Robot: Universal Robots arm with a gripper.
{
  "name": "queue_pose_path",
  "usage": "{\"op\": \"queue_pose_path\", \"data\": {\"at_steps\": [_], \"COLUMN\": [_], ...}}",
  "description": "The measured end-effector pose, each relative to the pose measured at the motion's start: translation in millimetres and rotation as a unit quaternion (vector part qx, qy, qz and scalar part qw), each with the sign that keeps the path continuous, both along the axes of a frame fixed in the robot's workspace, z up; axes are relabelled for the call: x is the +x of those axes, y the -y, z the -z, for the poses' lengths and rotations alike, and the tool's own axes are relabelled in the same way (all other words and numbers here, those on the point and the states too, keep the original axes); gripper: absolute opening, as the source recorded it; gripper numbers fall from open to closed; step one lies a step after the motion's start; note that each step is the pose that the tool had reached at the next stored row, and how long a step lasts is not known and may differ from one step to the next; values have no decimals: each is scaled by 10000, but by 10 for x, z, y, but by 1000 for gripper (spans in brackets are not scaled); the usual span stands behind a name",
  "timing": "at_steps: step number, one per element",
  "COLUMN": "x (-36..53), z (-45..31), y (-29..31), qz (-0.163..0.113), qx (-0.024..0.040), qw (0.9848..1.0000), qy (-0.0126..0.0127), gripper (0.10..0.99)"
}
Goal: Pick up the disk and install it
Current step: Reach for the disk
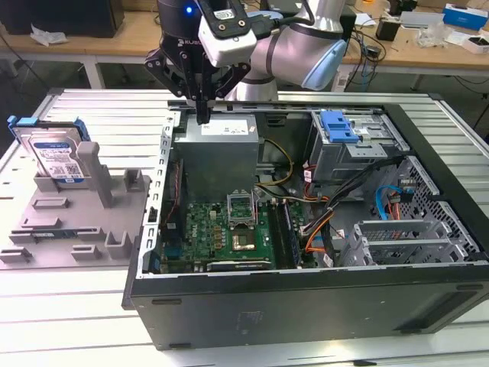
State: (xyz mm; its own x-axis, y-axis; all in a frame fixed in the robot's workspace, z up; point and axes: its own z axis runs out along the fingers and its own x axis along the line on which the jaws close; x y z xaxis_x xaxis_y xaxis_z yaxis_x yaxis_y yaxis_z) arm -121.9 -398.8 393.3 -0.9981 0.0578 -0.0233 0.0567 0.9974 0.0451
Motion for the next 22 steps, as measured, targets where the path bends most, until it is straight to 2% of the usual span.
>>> {"op": "queue_pose_path", "data": {"at_steps": [11, 14, 17, 22], "x": [-18, -141, -283, -618], "z": [1, 3, 10, 51], "y": [1, -6, -38, -198], "qz": [-21, -19, -18, -15], "qx": [0, 0, 0, -1], "qw": [10000, 10000, 10000, 10000], "qy": [0, 0, 0, -1], "gripper": [106, 106, 106, 106]}}
